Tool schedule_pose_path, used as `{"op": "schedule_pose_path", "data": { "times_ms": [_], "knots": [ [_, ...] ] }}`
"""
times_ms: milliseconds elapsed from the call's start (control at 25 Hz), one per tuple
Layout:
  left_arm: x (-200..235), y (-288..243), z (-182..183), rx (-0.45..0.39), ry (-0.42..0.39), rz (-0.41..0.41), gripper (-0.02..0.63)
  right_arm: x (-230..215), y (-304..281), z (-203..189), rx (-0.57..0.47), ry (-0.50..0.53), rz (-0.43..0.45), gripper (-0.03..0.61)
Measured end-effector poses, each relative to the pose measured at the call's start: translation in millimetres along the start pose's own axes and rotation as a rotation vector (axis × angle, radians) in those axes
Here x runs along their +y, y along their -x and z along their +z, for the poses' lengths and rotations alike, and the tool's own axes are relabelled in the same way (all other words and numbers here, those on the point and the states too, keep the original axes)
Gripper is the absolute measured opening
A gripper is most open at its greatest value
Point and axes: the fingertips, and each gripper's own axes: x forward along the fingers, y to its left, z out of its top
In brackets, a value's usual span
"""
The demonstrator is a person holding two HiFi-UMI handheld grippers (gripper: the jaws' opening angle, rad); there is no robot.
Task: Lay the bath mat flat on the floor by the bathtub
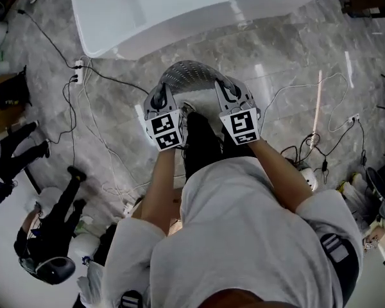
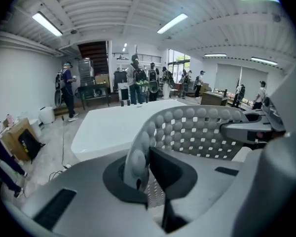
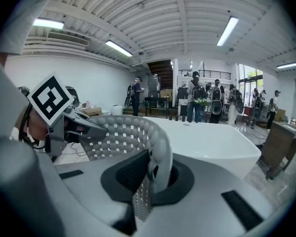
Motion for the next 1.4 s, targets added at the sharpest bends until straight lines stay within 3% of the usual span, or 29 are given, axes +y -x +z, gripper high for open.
{"op": "schedule_pose_path", "data": {
  "times_ms": [200,400,640,760,920,1240,1400],
  "knots": [
    [24,-42,-19,0.045,-0.094,-0.129,0.029,19,-26,-32,0.068,-0.047,-0.104,0.023],
    [33,-85,-45,0.1,-0.19,-0.218,0.029,36,-54,-72,0.127,-0.076,-0.149,0.023],
    [35,-129,-68,0.165,-0.335,-0.314,0.029,51,-79,-125,0.187,-0.213,-0.202,0.023],
    [39,-145,-82,0.211,-0.382,-0.313,0.029,62,-87,-148,0.207,-0.282,-0.195,0.023],
    [51,-158,-98,0.266,-0.377,-0.275,0.029,80,-106,-164,0.221,-0.32,-0.152,0.023],
    [76,-180,-113,0.318,-0.47,-0.245,0.029,106,-136,-187,0.216,-0.432,-0.083,0.023],
    [68,-205,-120,0.32,-0.54,-0.284,0.029,93,-149,-208,0.226,-0.5,-0.147,0.023]
  ]
}}
